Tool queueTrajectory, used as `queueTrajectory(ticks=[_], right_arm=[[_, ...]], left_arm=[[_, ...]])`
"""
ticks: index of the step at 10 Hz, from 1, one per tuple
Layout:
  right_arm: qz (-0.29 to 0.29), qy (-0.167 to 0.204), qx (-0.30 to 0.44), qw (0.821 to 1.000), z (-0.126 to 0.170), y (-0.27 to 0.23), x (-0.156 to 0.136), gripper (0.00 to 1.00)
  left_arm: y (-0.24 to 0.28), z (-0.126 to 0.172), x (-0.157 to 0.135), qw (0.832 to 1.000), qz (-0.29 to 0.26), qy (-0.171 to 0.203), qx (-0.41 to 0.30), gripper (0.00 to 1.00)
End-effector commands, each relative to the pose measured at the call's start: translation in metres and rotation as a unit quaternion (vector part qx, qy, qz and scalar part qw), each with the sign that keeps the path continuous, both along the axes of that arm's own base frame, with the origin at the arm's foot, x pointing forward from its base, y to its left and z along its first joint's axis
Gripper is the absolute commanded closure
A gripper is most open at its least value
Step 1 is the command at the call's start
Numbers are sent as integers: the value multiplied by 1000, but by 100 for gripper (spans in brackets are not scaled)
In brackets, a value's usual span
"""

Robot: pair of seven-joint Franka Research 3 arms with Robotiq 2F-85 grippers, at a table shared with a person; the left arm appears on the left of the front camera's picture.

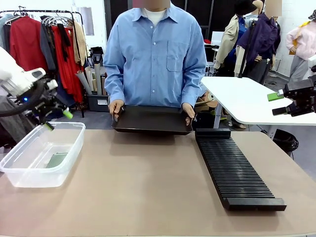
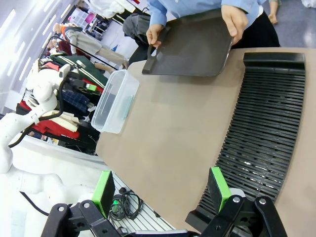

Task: Sort PCBs into racks and boxes based on the side picked up.
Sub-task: If the short side of the Blank PCB is picked up, insert it into the PCB Rack ; if the long side is picked up, place it in the Organizing box.

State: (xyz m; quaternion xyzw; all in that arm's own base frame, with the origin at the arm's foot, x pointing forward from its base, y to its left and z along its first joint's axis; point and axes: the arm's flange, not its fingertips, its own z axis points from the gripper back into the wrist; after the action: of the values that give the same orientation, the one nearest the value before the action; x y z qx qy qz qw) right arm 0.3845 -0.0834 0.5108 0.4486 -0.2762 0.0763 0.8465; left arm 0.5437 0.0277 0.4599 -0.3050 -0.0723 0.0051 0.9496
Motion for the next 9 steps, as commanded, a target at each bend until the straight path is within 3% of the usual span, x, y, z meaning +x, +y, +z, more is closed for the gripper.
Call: queueTrajectory(ticks=[1, 3, 5, 9], right_arm=[[-2, -10, 11, 1000, 3, 2, 3, 0], [-2, -10, 11, 1000, 3, 2, 3, 0], [-2, -10, 11, 1000, 3, 2, 3, 0], [-2, -10, 11, 1000, 3, 2, 3, 0]], left_arm=[[17, 17, -14, 996, -52, -26, -69, 0], [7, 40, -23, 974, -143, -71, -160, 0], [-11, 49, -32, 955, -205, -82, -198, 0], [-9, 46, -43, 951, -210, -105, -201, 0]])
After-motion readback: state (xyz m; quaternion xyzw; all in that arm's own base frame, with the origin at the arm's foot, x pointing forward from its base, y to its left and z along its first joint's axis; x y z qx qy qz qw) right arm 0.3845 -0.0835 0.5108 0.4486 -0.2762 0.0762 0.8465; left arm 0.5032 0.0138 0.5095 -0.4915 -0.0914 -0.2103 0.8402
